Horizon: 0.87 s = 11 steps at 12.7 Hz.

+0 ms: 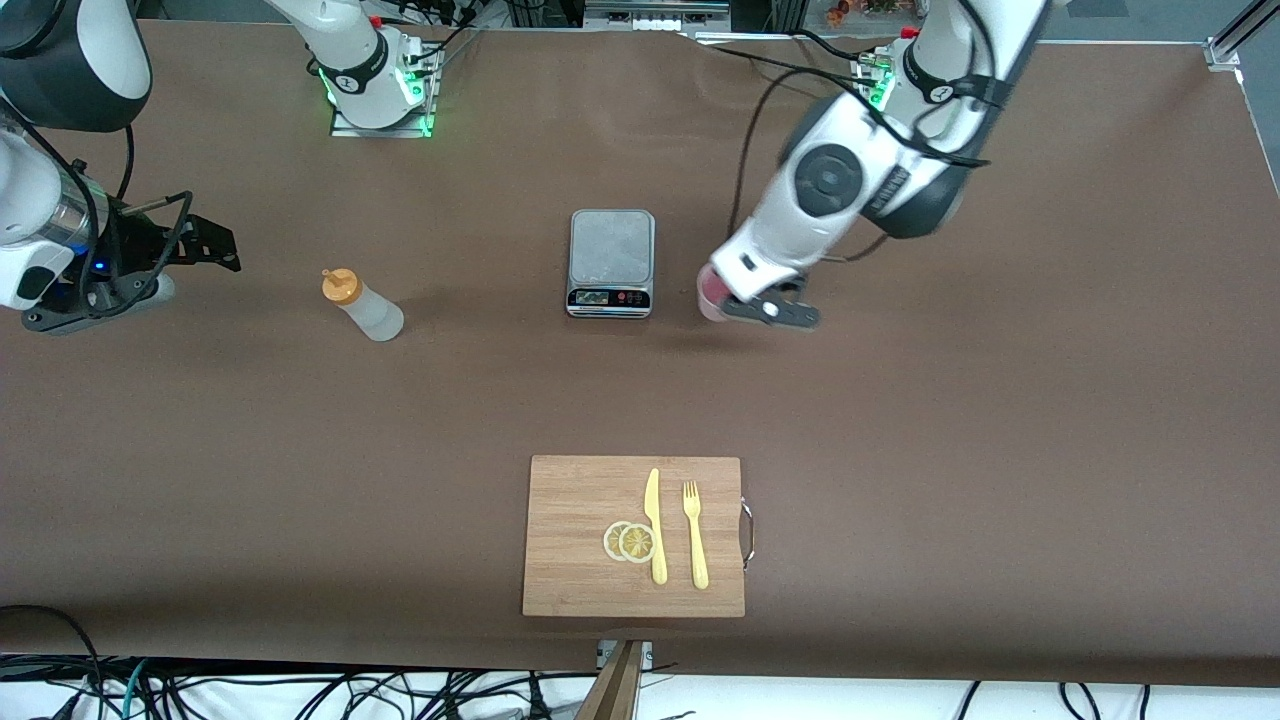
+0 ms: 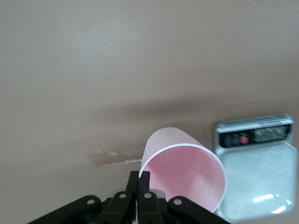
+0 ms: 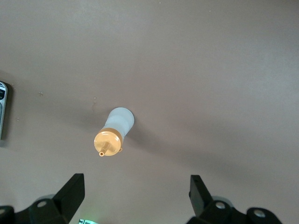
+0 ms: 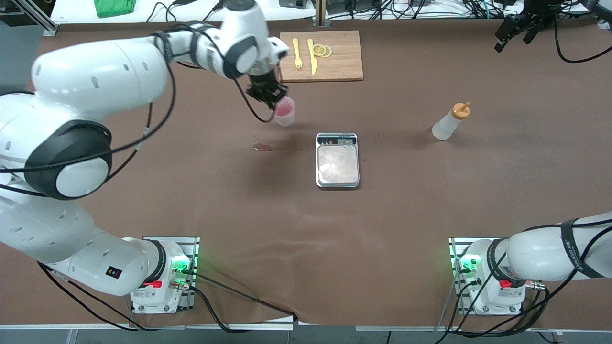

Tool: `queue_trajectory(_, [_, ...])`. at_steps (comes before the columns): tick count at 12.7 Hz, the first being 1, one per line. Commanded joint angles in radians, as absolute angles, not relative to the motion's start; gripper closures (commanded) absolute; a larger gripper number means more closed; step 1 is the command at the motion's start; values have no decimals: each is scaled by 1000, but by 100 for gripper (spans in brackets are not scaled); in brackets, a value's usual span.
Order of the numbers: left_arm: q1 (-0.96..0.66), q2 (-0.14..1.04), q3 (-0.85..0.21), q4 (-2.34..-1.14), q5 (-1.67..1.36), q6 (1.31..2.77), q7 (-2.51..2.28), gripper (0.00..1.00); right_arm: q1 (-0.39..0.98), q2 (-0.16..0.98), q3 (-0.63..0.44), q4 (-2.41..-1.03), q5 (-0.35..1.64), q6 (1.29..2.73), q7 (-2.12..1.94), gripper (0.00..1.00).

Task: Add sauce to pink cup with both arms
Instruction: 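Carry the pink cup with the left gripper onto the scale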

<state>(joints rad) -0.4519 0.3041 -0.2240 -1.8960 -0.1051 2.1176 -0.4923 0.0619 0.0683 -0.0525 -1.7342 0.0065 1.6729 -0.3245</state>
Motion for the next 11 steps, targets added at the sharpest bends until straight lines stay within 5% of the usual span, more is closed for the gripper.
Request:
queue_trajectory(1, [-552,351,-207,-1833,-126,2126,-581,100,54,49,-52,-1749,5,1666,-321,0])
queue_trajectory(11, [-739,431,-206,-1836,-153,2284,-675,100,51,44,-54,-1752,6,1663,-321,0])
